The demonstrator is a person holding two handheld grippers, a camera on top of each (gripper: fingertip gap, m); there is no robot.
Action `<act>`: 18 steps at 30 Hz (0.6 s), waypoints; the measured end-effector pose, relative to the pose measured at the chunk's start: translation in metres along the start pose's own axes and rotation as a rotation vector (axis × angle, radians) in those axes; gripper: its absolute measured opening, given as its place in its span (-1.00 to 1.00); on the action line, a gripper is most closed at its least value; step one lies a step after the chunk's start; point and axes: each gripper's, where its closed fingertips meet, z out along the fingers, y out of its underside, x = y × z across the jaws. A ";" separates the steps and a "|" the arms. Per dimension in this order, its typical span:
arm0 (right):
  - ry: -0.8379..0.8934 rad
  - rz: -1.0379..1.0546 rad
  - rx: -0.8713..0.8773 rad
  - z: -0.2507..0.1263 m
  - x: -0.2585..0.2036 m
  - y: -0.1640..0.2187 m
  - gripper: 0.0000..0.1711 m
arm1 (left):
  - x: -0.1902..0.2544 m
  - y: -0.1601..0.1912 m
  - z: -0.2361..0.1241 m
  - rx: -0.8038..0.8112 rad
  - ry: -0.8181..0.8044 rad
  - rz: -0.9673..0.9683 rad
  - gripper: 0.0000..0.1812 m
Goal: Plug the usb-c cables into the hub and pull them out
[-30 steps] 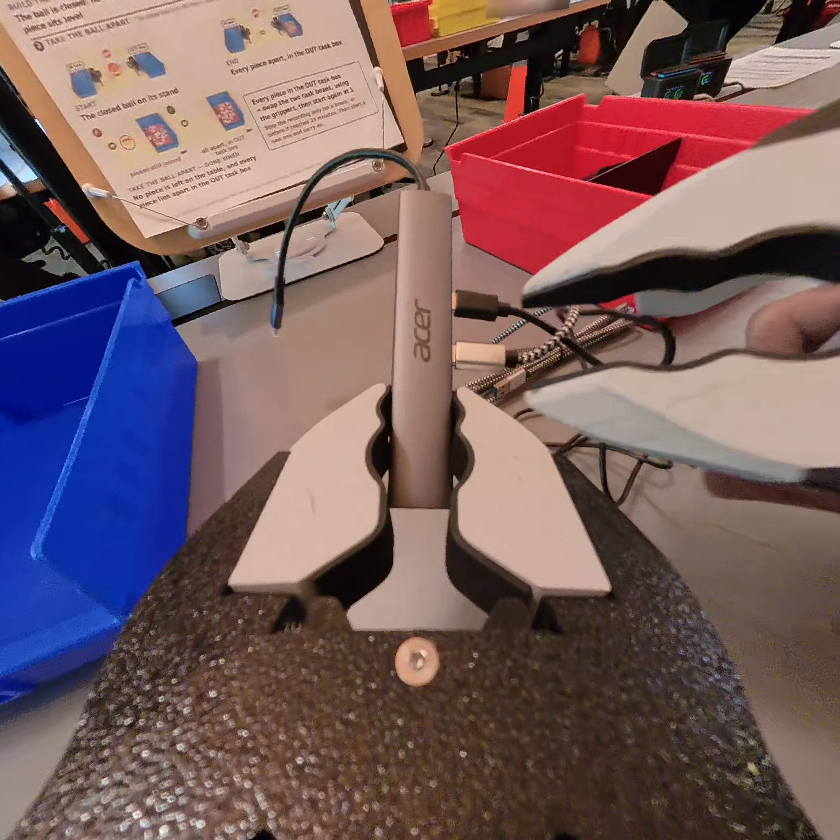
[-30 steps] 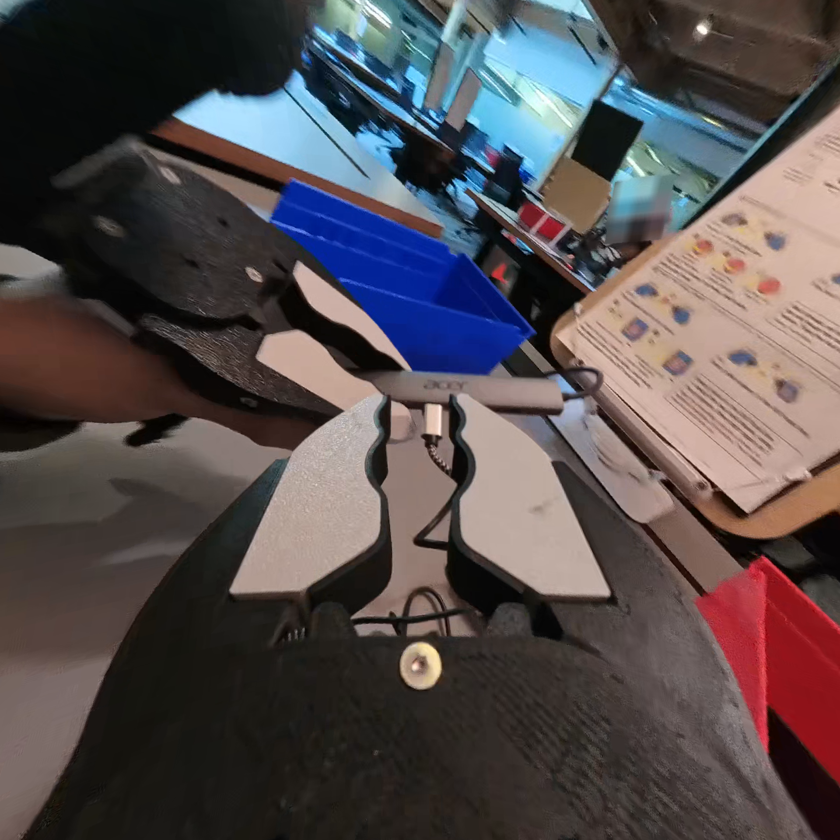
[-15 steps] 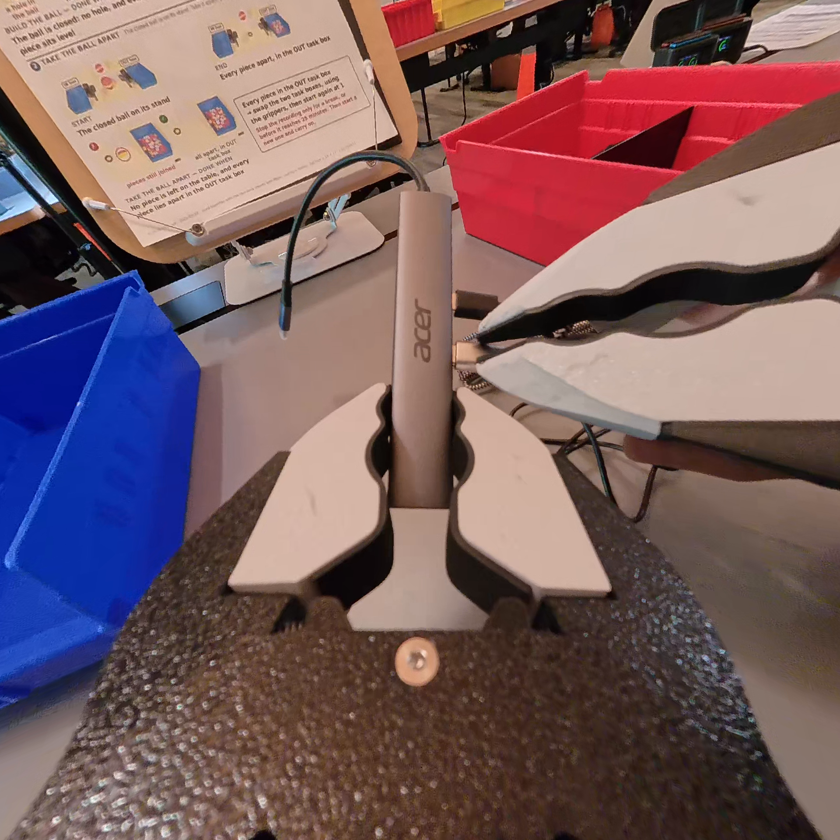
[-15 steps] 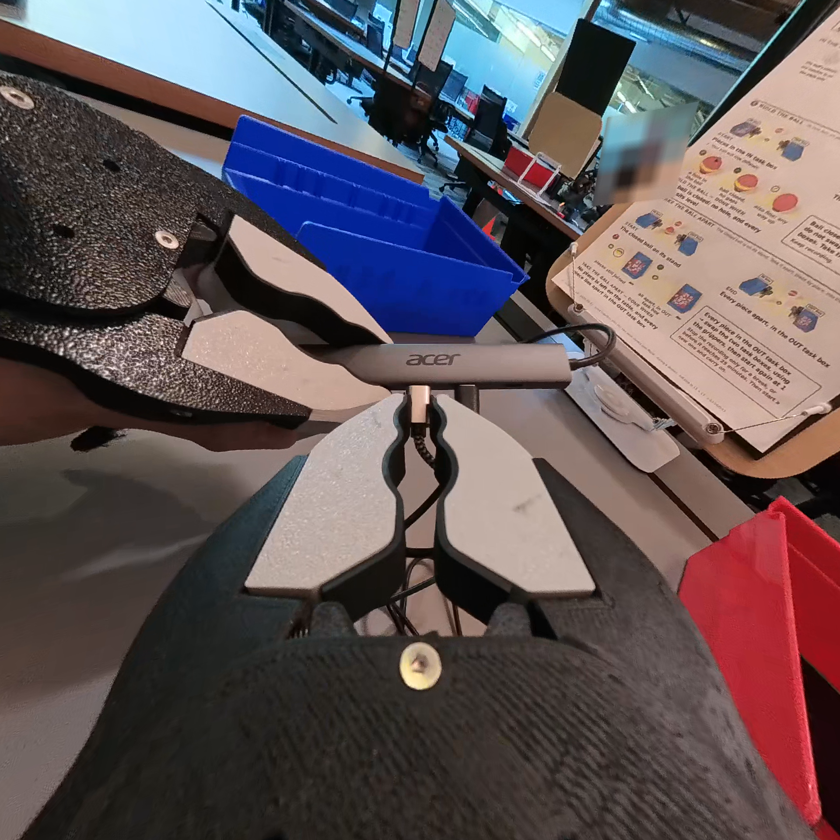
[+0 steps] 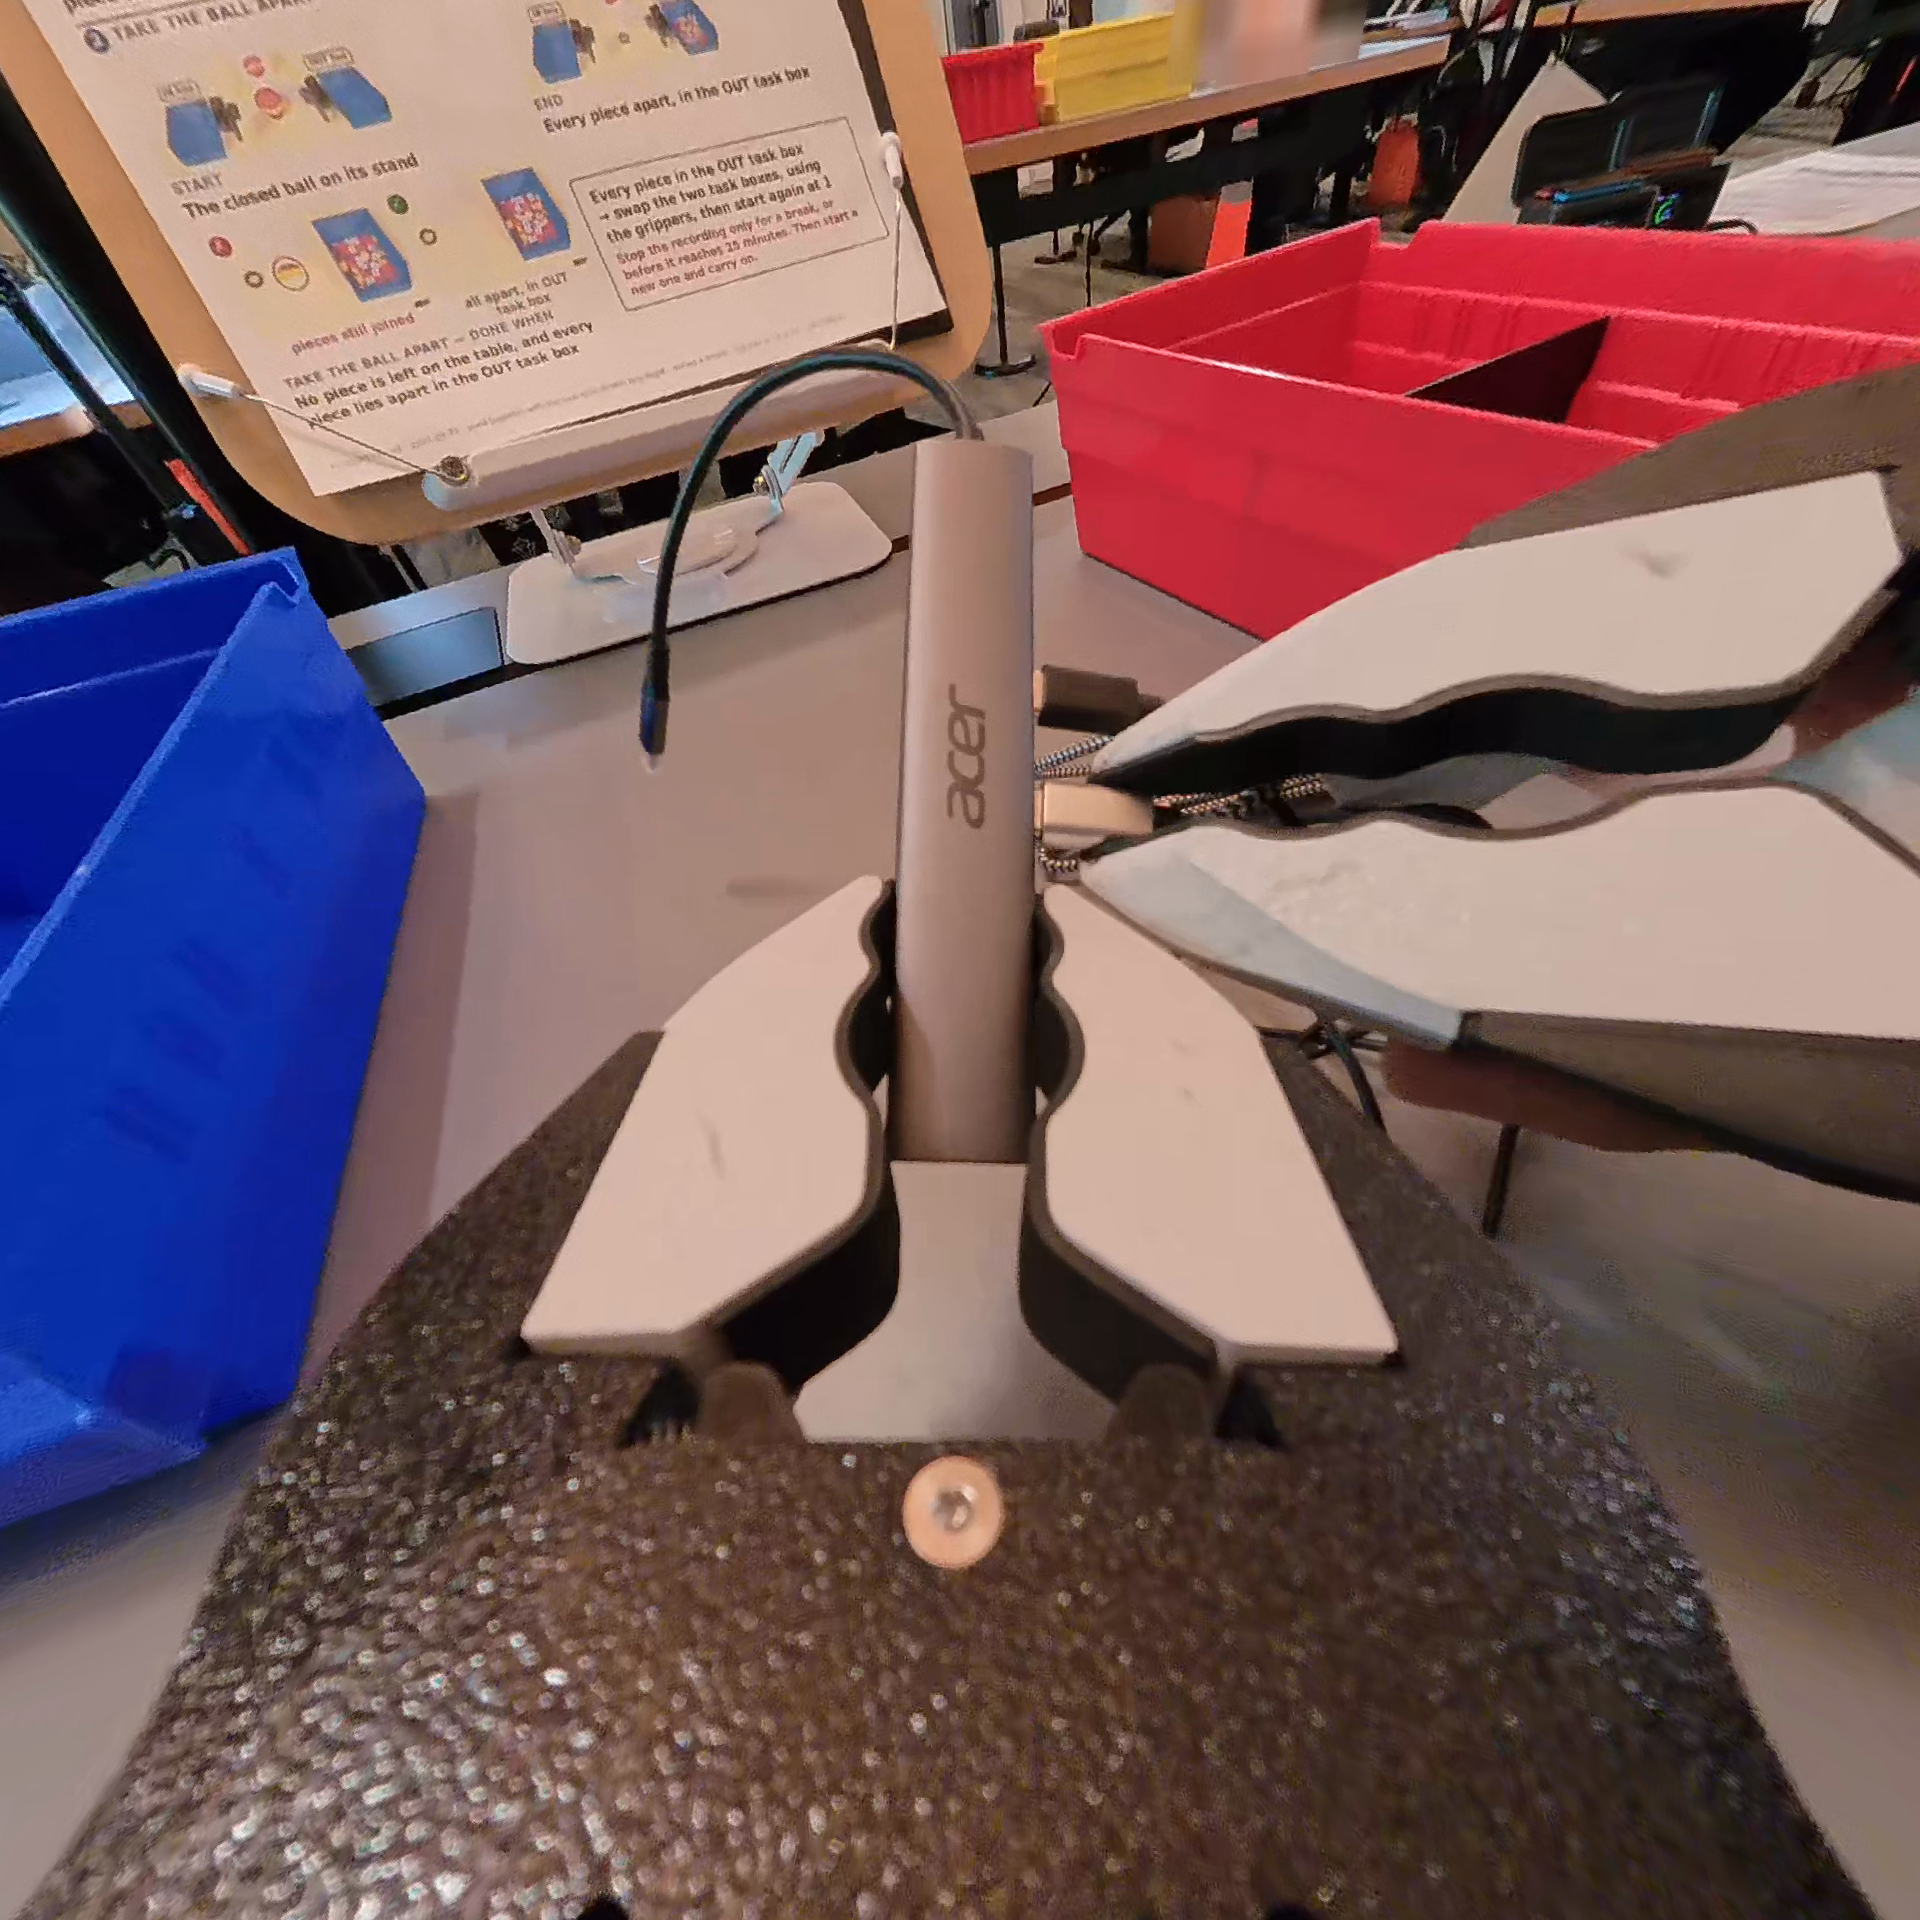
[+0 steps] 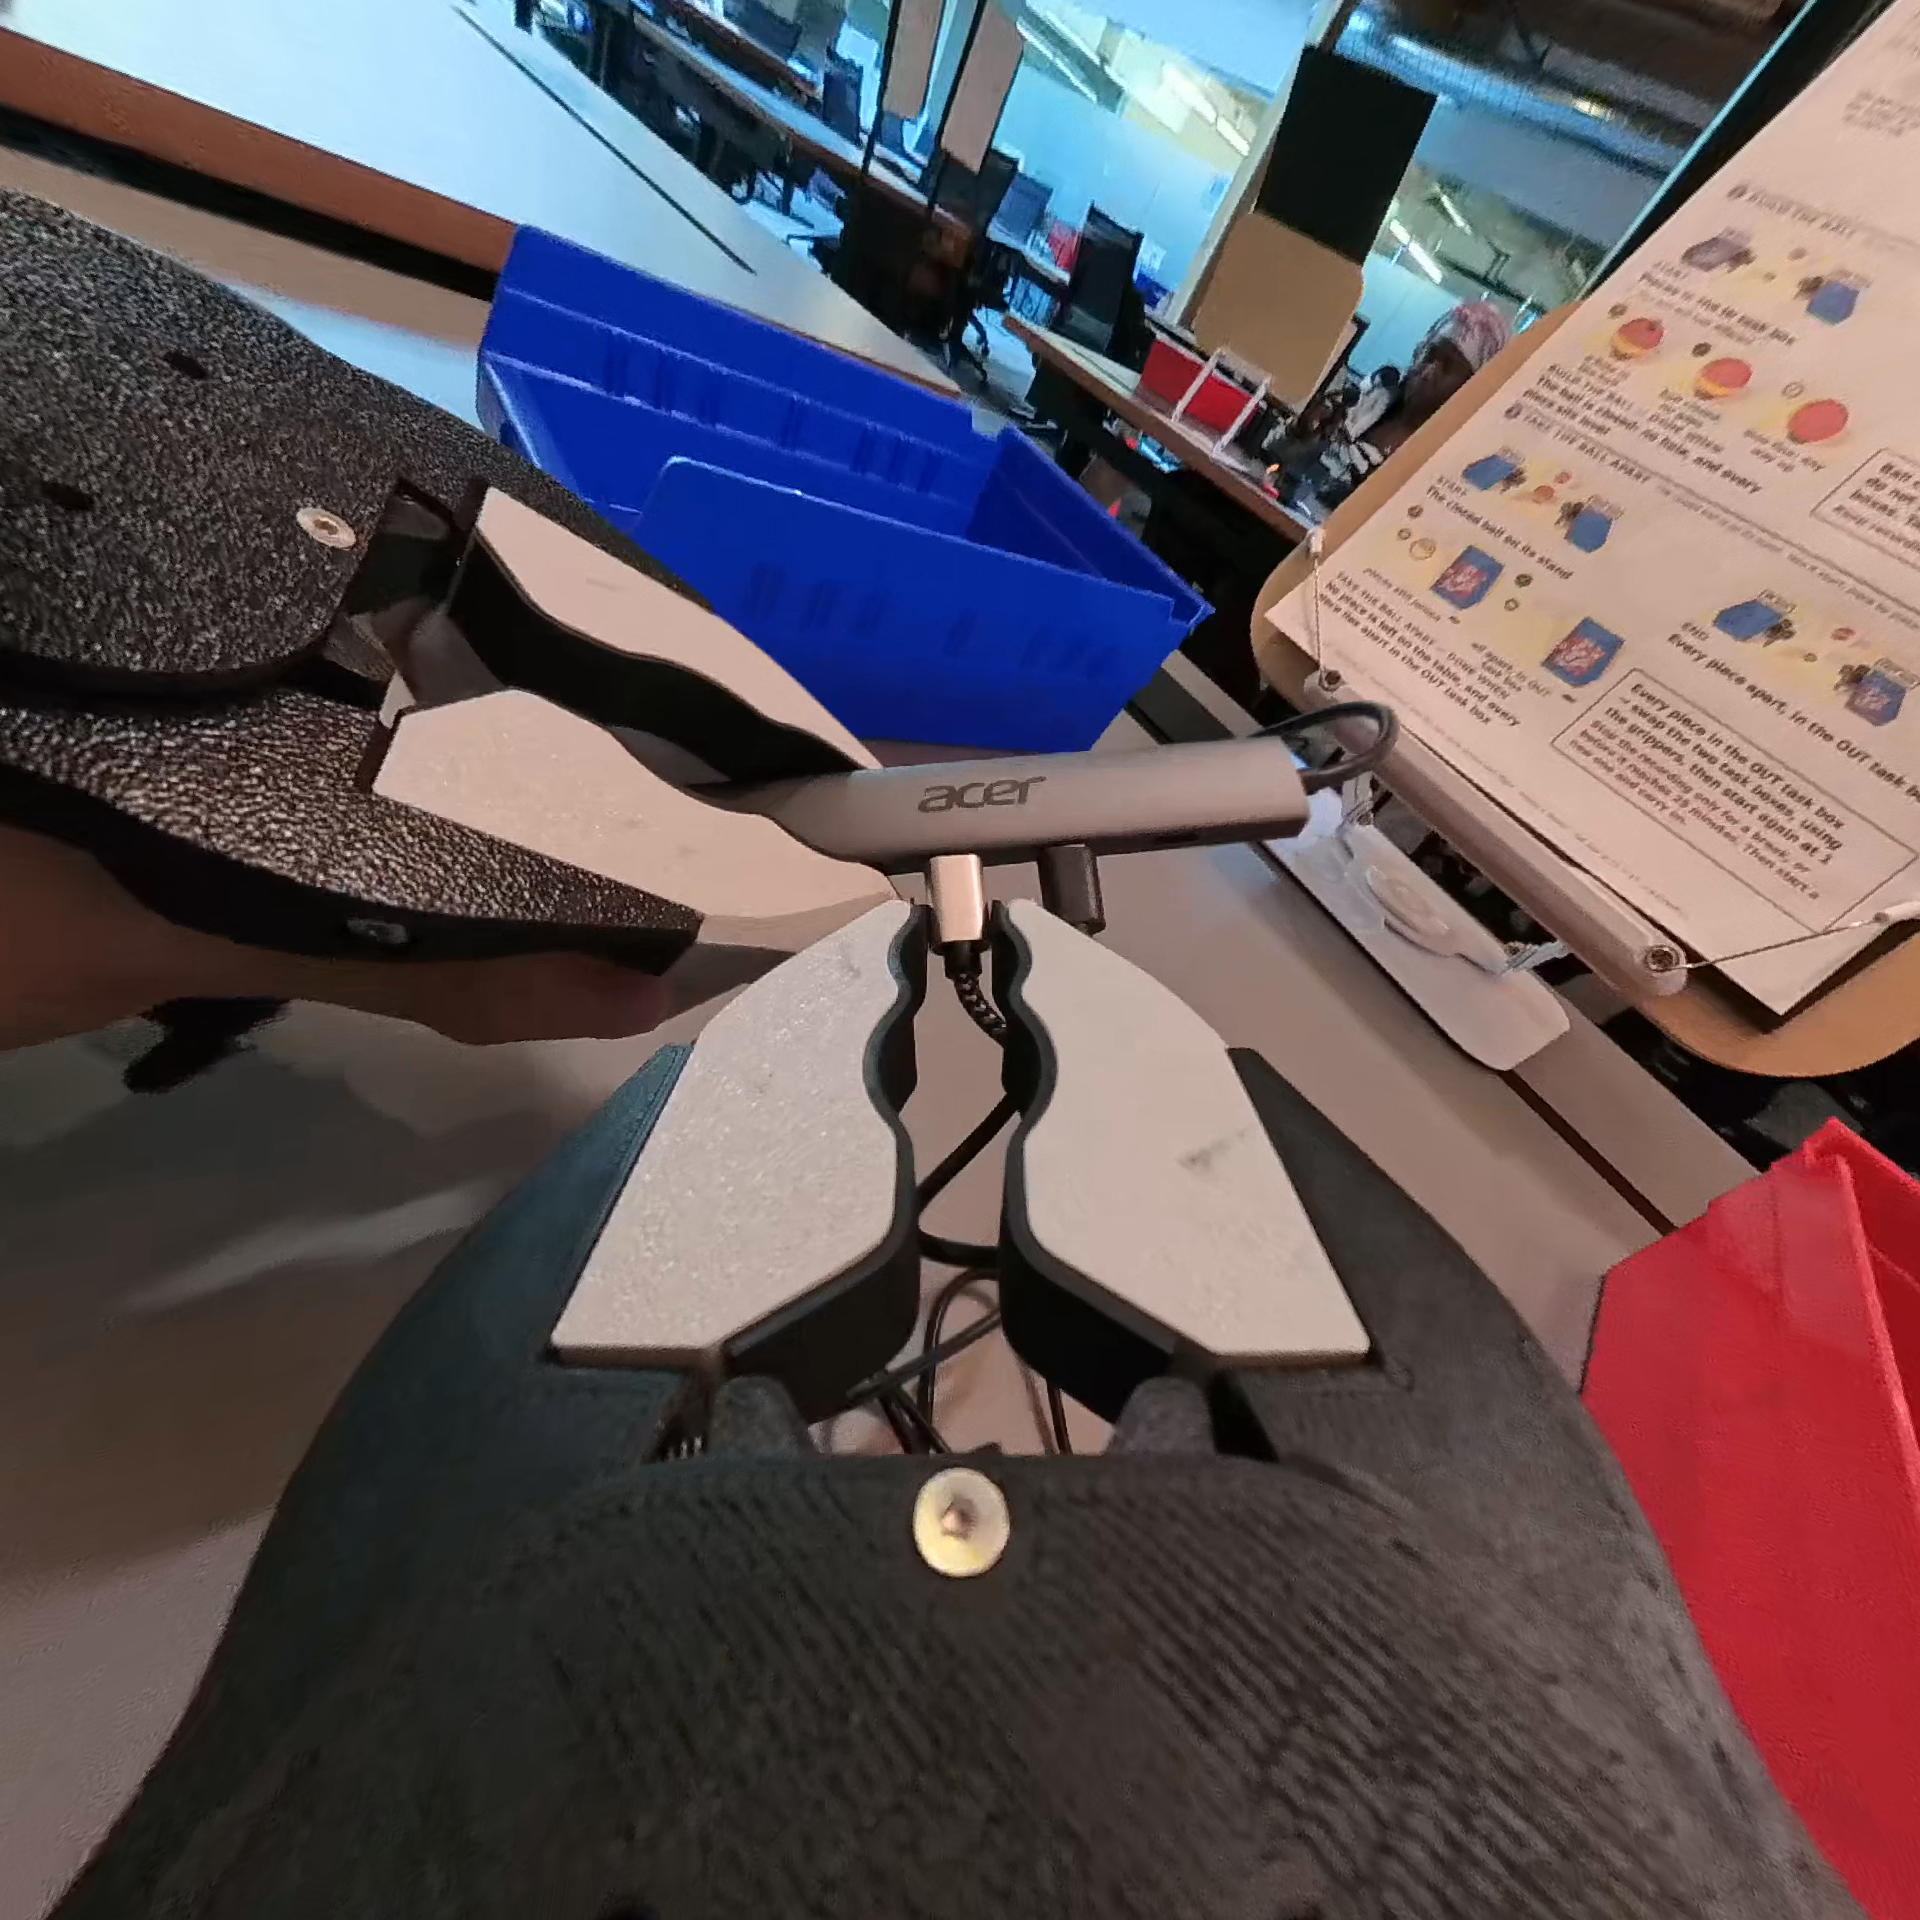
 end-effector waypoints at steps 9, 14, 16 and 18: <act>-0.078 0.048 0.031 0.003 -0.009 0.010 -0.87 | 0.001 0.016 0.002 0.011 0.007 -0.070 -0.75; -0.066 0.011 -0.001 0.005 -0.013 0.012 -0.87 | -0.001 0.020 0.001 -0.012 -0.008 -0.069 -0.75; -0.075 0.014 -0.014 0.002 -0.012 0.011 -0.87 | 0.000 0.018 0.000 0.000 -0.003 -0.057 -0.75; -0.089 0.002 -0.036 -0.001 -0.013 0.012 -0.87 | 0.002 0.018 -0.001 0.003 0.005 -0.051 -0.75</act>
